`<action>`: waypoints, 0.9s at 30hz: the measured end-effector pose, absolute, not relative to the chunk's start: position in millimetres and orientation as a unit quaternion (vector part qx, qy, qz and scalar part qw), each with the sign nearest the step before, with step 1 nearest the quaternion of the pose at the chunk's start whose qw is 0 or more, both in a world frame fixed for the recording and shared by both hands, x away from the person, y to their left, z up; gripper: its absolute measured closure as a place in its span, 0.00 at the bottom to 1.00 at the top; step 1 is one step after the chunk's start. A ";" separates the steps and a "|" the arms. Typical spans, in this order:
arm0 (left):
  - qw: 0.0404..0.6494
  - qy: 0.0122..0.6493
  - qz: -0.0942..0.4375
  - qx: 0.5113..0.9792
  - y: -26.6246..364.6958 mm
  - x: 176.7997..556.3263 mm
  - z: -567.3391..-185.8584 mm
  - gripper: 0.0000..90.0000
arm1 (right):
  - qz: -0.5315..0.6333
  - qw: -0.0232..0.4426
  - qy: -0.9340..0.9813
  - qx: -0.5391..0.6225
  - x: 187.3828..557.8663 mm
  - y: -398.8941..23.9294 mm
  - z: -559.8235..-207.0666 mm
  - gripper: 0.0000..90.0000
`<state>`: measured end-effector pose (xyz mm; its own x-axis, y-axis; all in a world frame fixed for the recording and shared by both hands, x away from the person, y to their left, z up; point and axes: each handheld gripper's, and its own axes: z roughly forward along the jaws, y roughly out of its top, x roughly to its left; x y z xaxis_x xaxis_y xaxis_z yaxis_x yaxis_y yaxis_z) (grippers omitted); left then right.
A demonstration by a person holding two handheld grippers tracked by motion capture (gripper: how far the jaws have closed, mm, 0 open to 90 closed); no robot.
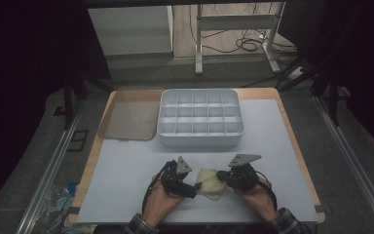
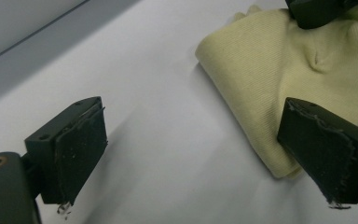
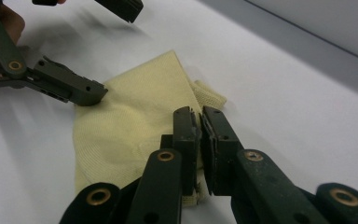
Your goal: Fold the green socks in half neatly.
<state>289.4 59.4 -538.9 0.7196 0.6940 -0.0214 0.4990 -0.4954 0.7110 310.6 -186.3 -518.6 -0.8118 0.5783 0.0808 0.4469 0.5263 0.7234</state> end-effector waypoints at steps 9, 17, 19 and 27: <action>0.366 0.350 0.133 0.852 60.1 289.9 -537.5 0.09 | 0.391 0.093 0.870 0.286 313.5 -177.1 -511.0 0.94; 0.372 0.358 0.140 0.845 60.7 298.6 -532.8 0.09 | 0.373 0.108 0.880 0.275 321.6 -156.9 -517.2 0.99; 0.371 0.361 0.142 0.844 59.2 303.7 -533.1 0.09 | 0.378 0.105 0.876 0.281 321.2 -157.9 -520.3 0.99; 0.359 0.370 0.132 0.846 56.4 315.2 -540.0 0.09 | 0.377 0.097 0.883 0.262 312.0 -156.2 -520.2 0.99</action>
<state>315.2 56.4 -540.0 0.6904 0.7222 -0.0418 0.5320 -0.4678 0.7058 312.0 -156.2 -520.2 -0.8443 0.5352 0.0262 0.3894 0.5792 0.7162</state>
